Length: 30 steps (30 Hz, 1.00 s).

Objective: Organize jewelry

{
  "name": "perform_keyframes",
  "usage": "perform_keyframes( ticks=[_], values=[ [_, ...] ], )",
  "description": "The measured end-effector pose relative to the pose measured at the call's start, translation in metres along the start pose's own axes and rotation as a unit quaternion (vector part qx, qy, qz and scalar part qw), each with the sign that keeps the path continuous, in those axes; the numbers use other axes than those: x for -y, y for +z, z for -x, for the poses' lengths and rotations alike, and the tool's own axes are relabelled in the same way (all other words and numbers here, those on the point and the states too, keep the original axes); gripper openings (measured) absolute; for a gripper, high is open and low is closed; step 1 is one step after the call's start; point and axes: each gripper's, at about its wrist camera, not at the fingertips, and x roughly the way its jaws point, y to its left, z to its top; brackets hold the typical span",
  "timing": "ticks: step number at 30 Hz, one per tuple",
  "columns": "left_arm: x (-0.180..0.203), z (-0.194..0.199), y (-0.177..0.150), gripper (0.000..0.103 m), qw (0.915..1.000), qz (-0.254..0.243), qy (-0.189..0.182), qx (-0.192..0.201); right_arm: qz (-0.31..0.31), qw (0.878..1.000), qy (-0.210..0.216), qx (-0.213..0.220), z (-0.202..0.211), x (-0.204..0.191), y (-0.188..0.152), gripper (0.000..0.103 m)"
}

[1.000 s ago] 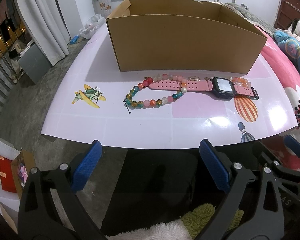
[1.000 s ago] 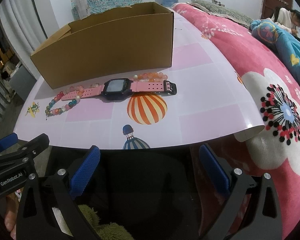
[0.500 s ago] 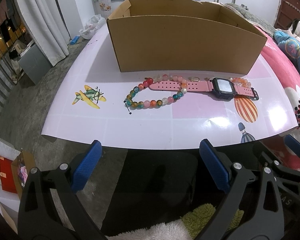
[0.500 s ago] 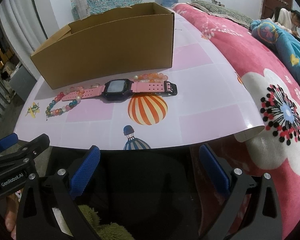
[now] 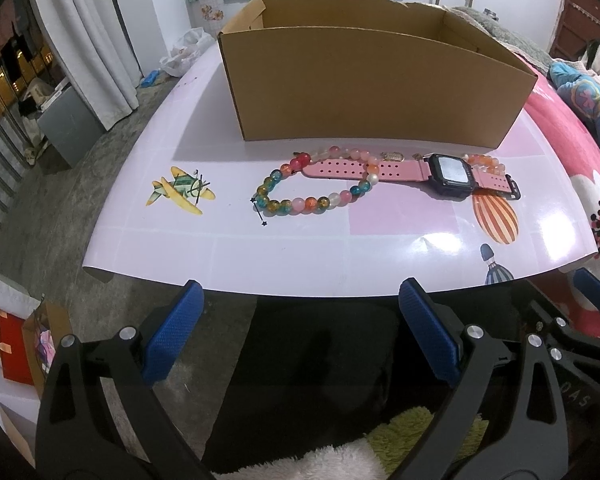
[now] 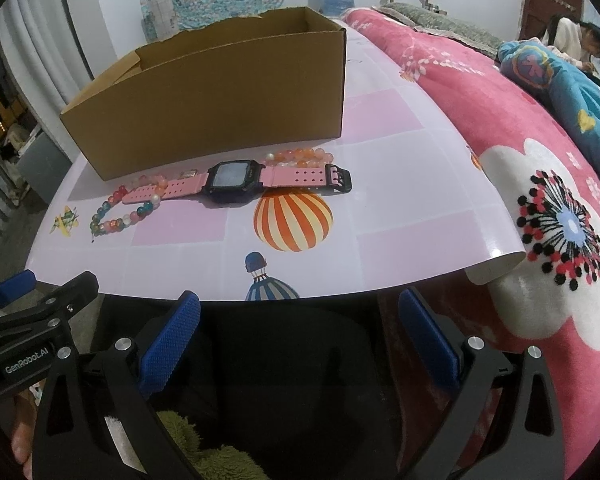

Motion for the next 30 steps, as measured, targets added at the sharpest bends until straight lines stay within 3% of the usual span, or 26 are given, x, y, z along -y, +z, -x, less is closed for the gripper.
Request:
perform_keyframes(
  ticks=[12, 19, 24, 30],
  values=[
    [-0.013, -0.008, -0.003, 0.095, 0.9999, -0.005, 0.0, 0.015, 0.004, 1.0, -0.024, 0.016, 0.003, -0.002, 0.002, 0.097],
    [-0.032, -0.014, 0.005, 0.095, 0.9997, -0.004, -0.01, 0.022, -0.003, 0.999, 0.019, 0.04, 0.01, -0.003, 0.016, 0.097],
    [-0.043, -0.013, 0.016, 0.095, 0.9974, -0.03, -0.048, 0.044, 0.002, 0.996, 0.076, 0.046, 0.009, -0.017, 0.036, 0.097],
    [-0.06, -0.016, 0.023, 0.095, 0.9847, -0.052, -0.15, 0.071, 0.028, 0.989, 0.137, 0.047, 0.003, -0.053, 0.058, 0.093]
  ],
)
